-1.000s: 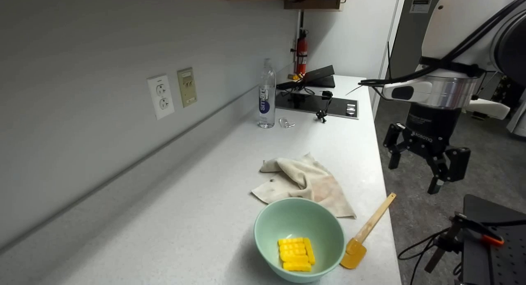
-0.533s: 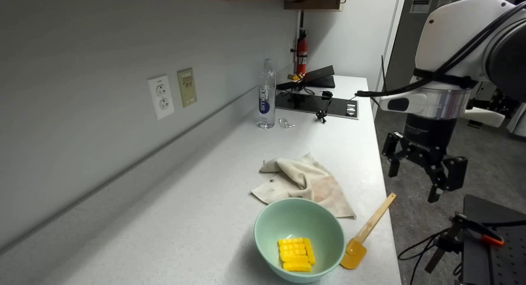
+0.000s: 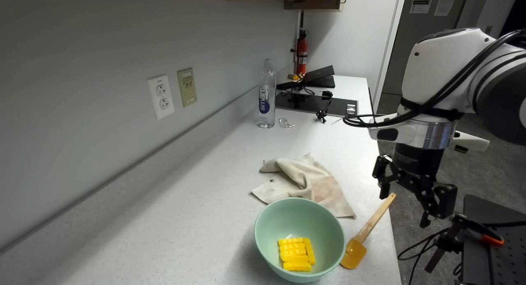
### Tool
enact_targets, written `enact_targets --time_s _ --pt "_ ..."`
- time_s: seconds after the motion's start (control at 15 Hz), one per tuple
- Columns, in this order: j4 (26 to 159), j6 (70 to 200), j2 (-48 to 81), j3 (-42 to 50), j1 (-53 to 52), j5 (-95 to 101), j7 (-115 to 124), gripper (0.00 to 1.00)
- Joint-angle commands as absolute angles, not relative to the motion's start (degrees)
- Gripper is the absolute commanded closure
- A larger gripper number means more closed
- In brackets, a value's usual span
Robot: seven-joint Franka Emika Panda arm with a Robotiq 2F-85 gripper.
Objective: Use the spatula to stir the contents of the blue bowl
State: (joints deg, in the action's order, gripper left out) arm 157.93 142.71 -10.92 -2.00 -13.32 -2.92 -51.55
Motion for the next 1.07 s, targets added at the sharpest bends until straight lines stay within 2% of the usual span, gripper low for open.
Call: enact_targets --time_s 0.0,0.67,0.8,0.87,1.0 --pt "157.89 148.91 -7.40 -3.63 -14.02 -4.53 -52.29 0.01" --pt "157.74 161.84 1.77 -7.07 -12.30 -4.89 -51.74 0.09" --pt "157.35 163.58 3.17 -7.30 -11.45 -4.50 -51.49 0.17" --pt "157.18 164.24 3.76 -7.43 -11.02 -4.24 -51.32 0.16" --pt "156.94 165.34 4.65 -7.64 -10.15 -3.57 -50.92 0.30"
